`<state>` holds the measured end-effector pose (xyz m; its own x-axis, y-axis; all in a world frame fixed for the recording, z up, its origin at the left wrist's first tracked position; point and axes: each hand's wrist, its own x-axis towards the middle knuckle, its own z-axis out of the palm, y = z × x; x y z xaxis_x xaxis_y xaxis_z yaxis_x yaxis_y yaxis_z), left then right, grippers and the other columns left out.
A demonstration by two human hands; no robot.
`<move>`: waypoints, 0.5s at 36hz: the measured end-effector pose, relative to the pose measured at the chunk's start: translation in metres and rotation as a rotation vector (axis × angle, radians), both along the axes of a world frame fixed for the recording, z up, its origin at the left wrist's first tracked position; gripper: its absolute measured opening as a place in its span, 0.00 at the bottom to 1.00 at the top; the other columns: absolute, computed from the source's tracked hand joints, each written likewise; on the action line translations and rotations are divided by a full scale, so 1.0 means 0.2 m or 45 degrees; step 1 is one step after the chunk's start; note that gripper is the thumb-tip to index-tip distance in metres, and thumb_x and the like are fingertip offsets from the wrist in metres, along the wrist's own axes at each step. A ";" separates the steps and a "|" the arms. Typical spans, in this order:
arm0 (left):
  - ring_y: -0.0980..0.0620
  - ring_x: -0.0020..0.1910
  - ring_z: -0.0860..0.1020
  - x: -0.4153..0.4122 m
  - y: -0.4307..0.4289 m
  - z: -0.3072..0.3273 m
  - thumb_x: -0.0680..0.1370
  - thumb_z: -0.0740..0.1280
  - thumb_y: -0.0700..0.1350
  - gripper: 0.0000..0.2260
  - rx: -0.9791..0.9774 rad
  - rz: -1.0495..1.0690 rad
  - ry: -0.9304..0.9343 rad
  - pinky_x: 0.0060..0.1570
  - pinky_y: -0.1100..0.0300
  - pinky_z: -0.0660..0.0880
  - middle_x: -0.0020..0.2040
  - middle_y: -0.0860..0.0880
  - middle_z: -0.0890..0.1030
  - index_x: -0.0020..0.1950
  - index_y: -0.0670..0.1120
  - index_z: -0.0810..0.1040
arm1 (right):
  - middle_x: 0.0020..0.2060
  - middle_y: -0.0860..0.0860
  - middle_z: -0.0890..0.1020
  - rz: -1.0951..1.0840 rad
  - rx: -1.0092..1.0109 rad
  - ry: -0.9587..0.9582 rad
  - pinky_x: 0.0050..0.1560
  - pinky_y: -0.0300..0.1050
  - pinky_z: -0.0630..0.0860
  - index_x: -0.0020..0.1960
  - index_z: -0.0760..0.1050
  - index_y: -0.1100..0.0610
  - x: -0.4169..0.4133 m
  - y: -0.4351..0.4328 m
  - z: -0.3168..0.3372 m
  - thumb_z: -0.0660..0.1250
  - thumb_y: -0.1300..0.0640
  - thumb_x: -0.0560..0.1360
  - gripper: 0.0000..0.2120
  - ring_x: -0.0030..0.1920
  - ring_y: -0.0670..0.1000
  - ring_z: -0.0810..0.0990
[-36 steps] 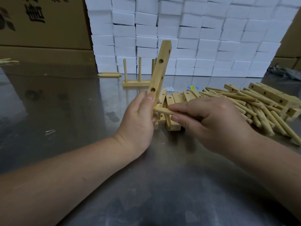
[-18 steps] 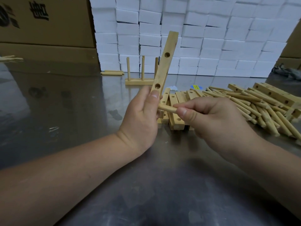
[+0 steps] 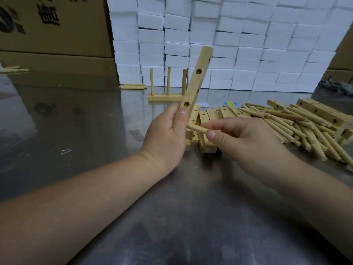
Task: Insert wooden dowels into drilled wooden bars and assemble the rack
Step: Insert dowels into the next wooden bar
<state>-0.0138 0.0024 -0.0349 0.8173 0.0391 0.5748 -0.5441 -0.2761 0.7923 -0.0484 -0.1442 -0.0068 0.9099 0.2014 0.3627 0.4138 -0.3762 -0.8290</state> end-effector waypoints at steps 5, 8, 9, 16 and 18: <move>0.64 0.30 0.70 0.02 0.00 0.00 0.82 0.53 0.48 0.15 -0.050 0.080 0.025 0.29 0.71 0.65 0.31 0.55 0.69 0.36 0.51 0.70 | 0.26 0.46 0.78 -0.029 0.050 -0.027 0.30 0.36 0.69 0.44 0.78 0.43 -0.02 -0.02 0.01 0.61 0.47 0.76 0.08 0.26 0.40 0.70; 0.60 0.36 0.70 0.06 0.02 0.01 0.82 0.53 0.47 0.15 -0.172 0.191 0.141 0.31 0.76 0.64 0.37 0.52 0.70 0.39 0.49 0.73 | 0.28 0.46 0.79 -0.164 0.082 -0.091 0.27 0.31 0.68 0.41 0.79 0.47 0.00 -0.03 0.02 0.58 0.47 0.75 0.12 0.26 0.39 0.71; 0.59 0.37 0.69 0.08 0.02 0.01 0.81 0.53 0.47 0.15 -0.216 0.222 0.180 0.31 0.77 0.63 0.39 0.52 0.71 0.40 0.47 0.74 | 0.28 0.45 0.79 -0.217 0.058 -0.108 0.27 0.31 0.68 0.41 0.79 0.47 0.01 -0.04 0.03 0.58 0.46 0.74 0.12 0.26 0.39 0.71; 0.56 0.34 0.67 0.11 0.04 0.01 0.80 0.54 0.45 0.16 -0.211 0.267 0.285 0.28 0.75 0.64 0.39 0.47 0.70 0.43 0.38 0.76 | 0.29 0.35 0.78 -0.460 -0.055 -0.534 0.23 0.28 0.64 0.40 0.76 0.41 -0.04 -0.11 0.19 0.60 0.51 0.75 0.09 0.24 0.37 0.72; 0.56 0.35 0.68 0.10 0.04 0.01 0.80 0.53 0.46 0.16 -0.182 0.247 0.279 0.29 0.75 0.64 0.39 0.47 0.71 0.42 0.39 0.76 | 0.31 0.34 0.78 -0.461 -0.150 -0.604 0.26 0.34 0.65 0.38 0.76 0.43 -0.07 -0.14 0.28 0.58 0.48 0.72 0.09 0.26 0.36 0.73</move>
